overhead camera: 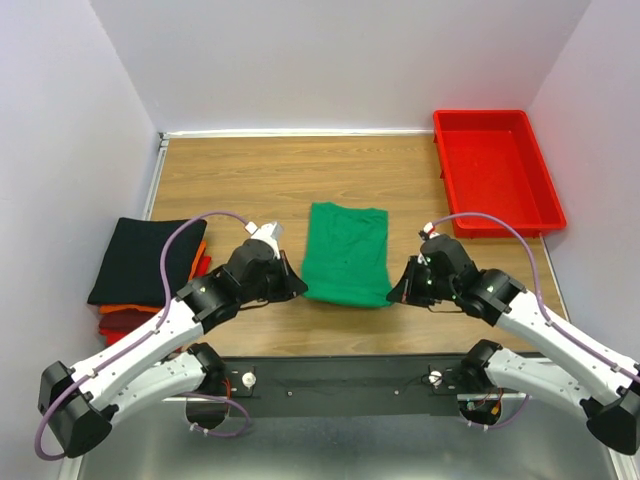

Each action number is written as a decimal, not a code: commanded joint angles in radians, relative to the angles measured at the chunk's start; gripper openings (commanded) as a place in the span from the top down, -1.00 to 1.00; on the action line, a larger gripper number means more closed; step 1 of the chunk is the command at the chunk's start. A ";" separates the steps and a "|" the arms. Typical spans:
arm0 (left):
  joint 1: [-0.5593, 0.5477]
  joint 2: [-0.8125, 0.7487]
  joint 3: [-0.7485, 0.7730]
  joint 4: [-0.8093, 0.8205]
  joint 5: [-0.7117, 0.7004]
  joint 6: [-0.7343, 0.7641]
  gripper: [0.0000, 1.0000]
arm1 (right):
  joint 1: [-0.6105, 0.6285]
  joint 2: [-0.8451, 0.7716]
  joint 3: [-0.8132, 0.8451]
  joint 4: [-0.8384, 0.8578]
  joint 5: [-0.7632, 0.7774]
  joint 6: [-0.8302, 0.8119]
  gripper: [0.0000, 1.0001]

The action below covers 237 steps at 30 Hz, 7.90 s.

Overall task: Fold and stack the t-shirts
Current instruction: Fold the tshirt, then neatly place the folded tshirt to the corner

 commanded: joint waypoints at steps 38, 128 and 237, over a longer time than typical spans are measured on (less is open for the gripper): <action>0.435 1.195 0.971 0.322 0.129 0.342 -0.52 | -0.432 1.050 0.752 0.306 0.098 -0.304 -0.39; 0.314 1.171 0.687 0.135 -0.020 0.115 1.00 | -0.401 0.828 0.358 0.512 -0.002 -0.222 0.15; 1.210 0.171 0.612 -0.545 -0.544 0.059 -0.19 | -0.322 0.554 0.252 0.429 -0.157 -0.271 0.16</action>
